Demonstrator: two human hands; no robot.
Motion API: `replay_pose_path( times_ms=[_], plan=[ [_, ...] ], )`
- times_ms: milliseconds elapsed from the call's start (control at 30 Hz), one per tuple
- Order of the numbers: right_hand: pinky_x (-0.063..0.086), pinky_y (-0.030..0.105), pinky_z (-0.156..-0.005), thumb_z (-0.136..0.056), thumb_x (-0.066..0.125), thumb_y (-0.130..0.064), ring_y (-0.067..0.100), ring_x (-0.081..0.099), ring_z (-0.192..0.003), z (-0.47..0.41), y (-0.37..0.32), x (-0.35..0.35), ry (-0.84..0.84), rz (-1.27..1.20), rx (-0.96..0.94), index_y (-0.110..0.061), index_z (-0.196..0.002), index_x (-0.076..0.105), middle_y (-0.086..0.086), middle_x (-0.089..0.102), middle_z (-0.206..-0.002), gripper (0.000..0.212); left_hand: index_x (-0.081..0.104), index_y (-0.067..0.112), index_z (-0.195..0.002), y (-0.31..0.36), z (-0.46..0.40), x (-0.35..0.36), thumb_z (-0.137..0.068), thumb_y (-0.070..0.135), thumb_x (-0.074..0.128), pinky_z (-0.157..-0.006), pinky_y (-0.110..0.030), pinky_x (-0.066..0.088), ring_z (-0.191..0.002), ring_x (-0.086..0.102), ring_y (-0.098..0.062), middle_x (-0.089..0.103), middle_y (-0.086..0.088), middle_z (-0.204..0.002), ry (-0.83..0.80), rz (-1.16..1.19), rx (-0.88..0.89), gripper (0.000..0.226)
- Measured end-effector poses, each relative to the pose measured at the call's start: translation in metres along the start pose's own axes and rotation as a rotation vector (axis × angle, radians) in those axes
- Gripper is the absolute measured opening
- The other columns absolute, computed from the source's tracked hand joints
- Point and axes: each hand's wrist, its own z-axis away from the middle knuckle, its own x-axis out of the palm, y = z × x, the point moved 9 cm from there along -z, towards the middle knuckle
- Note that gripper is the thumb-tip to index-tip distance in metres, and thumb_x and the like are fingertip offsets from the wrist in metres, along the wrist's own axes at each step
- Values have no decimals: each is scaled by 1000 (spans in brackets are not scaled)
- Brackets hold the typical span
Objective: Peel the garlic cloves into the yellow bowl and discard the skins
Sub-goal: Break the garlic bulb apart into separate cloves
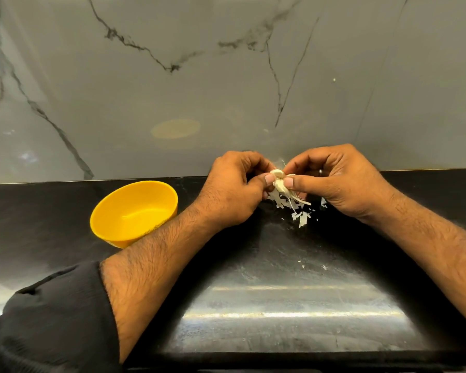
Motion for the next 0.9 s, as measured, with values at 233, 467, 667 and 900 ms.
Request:
replay_pose_path(
  times_ms=[233, 467, 667, 900],
  plan=[
    [64, 41, -73, -90, 81, -18, 25, 71, -72, 0, 2, -2, -2, 24, 23, -18, -104, 81, 7, 79, -91, 14, 73, 17, -92, -7, 2, -2, -99, 29, 74, -63, -33, 59, -62, 64, -9, 75, -4, -77, 48, -46, -79, 14],
    [61, 34, -64, -91, 82, -24, 14, 69, -63, 0, 0, 1, -32, 178, 5, -31, -105, 81, -1, 79, -86, 15, 79, 7, -99, -12, 1, 0, -90, 10, 84, -66, -32, 63, -67, 75, -19, 79, -7, -78, 12, 165, -120, 10],
    [62, 38, -62, -89, 82, -36, 20, 72, -64, 0, -2, 1, -12, 199, -9, -33, -105, 81, -1, 79, -89, 16, 83, 12, -95, -2, 1, -2, -83, 10, 91, -71, -33, 67, -75, 79, -16, 80, 0, -80, 35, 93, -58, 14],
    [66, 41, -66, -84, 84, -37, 24, 73, -64, 1, -10, -2, 51, 212, -52, -26, -96, 79, 0, 77, -83, 17, 81, 13, -94, -5, 2, -6, -90, 16, 86, -64, -30, 65, -66, 77, -13, 78, 0, -73, 86, 42, -101, 6]
  ],
)
